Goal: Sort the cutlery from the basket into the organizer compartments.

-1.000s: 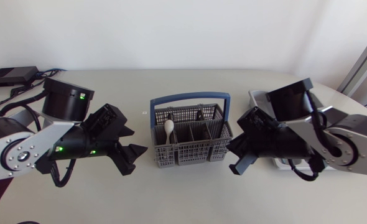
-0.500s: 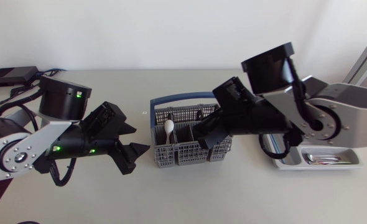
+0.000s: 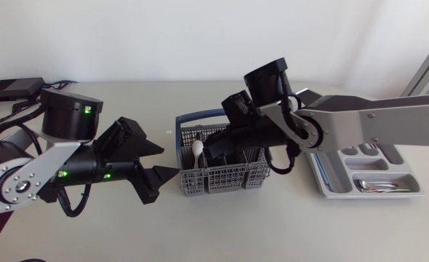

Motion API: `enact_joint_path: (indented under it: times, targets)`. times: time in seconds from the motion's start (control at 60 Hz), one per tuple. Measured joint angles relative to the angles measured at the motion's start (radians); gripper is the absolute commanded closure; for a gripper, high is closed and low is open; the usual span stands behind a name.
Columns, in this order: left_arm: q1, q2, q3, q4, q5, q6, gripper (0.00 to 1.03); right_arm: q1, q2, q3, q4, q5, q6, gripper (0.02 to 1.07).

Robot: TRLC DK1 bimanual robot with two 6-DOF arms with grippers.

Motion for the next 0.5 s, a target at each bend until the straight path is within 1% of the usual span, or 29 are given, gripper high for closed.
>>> enact_joint_path:
  times: [0.15,0.283,0.5]
  targets:
    - [0.018,0.01,0.0,0.02,0.018,0.0,0.23,0.005,0.059,0.022,0.03,-0.001,0.01,0.58]
    - [0.022,0.023,0.0,0.027,0.018,0.0,0.23,0.005,0.073,0.023,0.054,-0.005,0.011,0.58]
    - [0.035,0.029,0.0,0.029,0.032,0.0,0.23,0.005,0.103,0.034,0.087,-0.042,0.011,0.58]
